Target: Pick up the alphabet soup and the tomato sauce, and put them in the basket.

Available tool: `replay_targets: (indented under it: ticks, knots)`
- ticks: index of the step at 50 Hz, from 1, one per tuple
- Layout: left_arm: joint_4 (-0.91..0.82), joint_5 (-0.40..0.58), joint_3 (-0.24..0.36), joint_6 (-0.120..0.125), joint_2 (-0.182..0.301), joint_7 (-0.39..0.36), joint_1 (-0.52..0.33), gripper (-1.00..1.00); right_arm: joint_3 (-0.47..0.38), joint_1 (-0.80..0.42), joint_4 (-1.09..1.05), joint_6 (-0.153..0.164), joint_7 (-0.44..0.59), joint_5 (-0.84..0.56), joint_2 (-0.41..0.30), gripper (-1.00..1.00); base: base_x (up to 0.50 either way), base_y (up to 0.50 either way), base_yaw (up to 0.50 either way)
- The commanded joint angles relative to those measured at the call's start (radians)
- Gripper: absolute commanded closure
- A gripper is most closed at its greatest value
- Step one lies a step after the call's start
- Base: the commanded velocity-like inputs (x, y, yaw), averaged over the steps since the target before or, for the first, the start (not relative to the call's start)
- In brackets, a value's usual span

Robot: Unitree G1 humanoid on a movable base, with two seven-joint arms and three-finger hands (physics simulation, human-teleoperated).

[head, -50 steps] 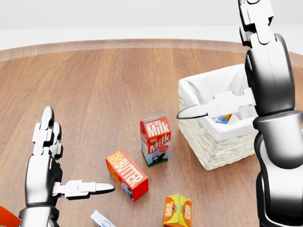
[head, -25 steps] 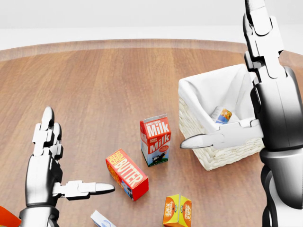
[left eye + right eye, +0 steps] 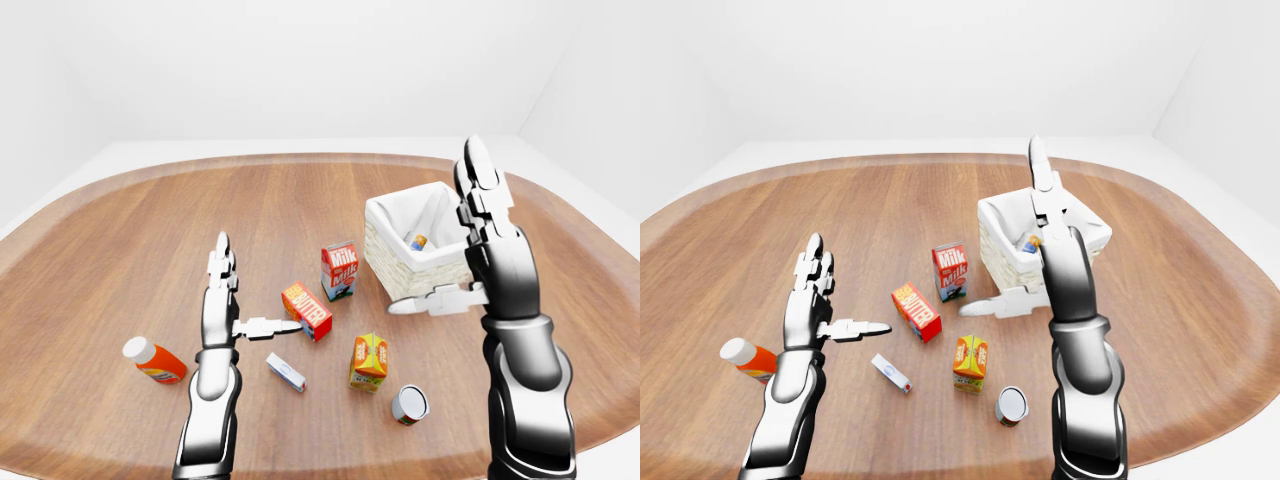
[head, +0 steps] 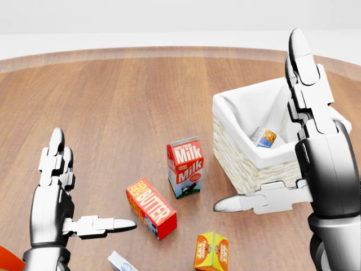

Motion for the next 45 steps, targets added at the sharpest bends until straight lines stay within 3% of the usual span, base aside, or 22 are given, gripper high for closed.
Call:
replay_targets:
  ticks: [1,36,37,39,44,45]
  knots:
    - [-0.012,-0.022,0.009,0.0,0.0,-0.005,0.002,-1.0,0.004,0.104,-0.029,0.0,-0.003,0.006,0.023,-1.0,0.0,0.0,0.0]
    - [-0.012,-0.02,0.007,0.0,-0.002,-0.003,0.012,-1.0,0.044,0.292,-0.181,0.0,0.023,-0.006,0.061,-1.0,0.0,0.0,0.0]
    - [-0.018,-0.021,0.008,0.0,-0.001,-0.004,0.01,-1.0,0.052,0.321,-0.142,-0.056,0.007,-0.007,0.063,-1.0,0.0,0.0,0.0]
    - [-0.027,-0.022,0.008,0.0,-0.001,-0.005,0.01,-1.0,0.06,0.31,-0.174,-0.012,0.017,-0.017,0.064,-1.0,0.0,0.0,0.0]
    - [-0.018,-0.021,0.008,0.0,-0.001,-0.005,0.009,-1.0,0.07,0.325,-0.182,-0.014,0.017,-0.021,0.063,-1.0,0.0,0.0,0.0]
    - [-0.016,-0.022,0.009,0.0,0.0,-0.005,0.006,-1.0,0.077,0.339,-0.178,-0.028,0.015,-0.024,0.063,-1.0,0.0,0.0,0.0]
